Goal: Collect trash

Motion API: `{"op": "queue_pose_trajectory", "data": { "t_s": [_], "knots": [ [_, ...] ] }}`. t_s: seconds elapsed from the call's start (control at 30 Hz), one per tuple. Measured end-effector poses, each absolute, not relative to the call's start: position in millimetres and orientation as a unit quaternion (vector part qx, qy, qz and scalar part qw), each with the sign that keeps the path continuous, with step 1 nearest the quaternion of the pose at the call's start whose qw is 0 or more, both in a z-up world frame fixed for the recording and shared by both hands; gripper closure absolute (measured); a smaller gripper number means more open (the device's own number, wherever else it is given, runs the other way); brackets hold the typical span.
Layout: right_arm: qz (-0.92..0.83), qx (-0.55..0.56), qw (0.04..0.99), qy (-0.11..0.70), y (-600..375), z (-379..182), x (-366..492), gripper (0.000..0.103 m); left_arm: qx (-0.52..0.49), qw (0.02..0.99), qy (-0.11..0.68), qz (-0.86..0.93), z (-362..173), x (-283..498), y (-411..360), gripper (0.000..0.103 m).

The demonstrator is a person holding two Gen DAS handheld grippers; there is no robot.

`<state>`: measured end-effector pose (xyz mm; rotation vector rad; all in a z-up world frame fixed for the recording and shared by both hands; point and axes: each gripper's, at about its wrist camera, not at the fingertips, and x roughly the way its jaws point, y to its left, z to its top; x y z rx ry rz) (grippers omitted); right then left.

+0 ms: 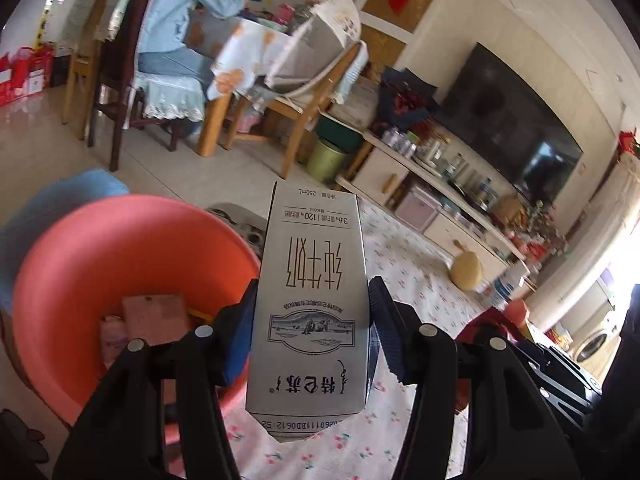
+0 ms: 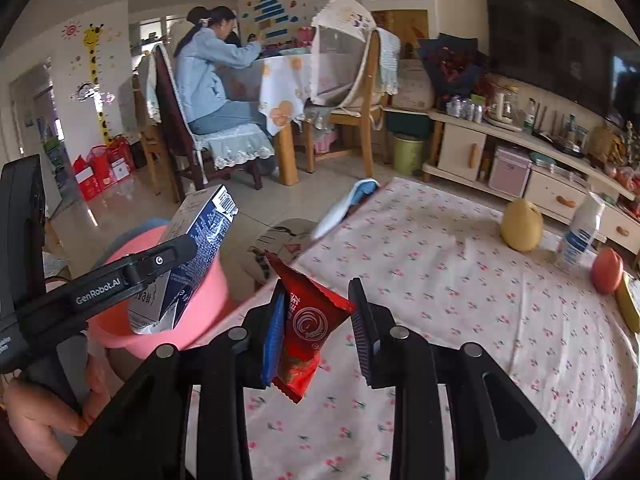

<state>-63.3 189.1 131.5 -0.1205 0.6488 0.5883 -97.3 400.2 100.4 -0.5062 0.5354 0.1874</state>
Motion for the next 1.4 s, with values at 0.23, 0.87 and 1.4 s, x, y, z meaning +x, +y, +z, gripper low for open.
{"op": "queue_pose_trajectory", "data": {
  "t_s": [0.23,0.87,1.4],
  "knots": [
    [0.368,-0.065,0.874,0.31,280,141,-67,0.071,-0.285,0.902,0.234,0.223,101,-121,468,0.048],
    [0.373,-0.075,0.857,0.347,321,113,-74,0.02,-0.282,0.88,0.261,0.279,83,-116,495,0.018],
    [0.253,-0.035,0.912,0.32,165,132,-82,0.013,-0.189,0.948,0.205,0.153,104,-103,403,0.004]
  ]
}}
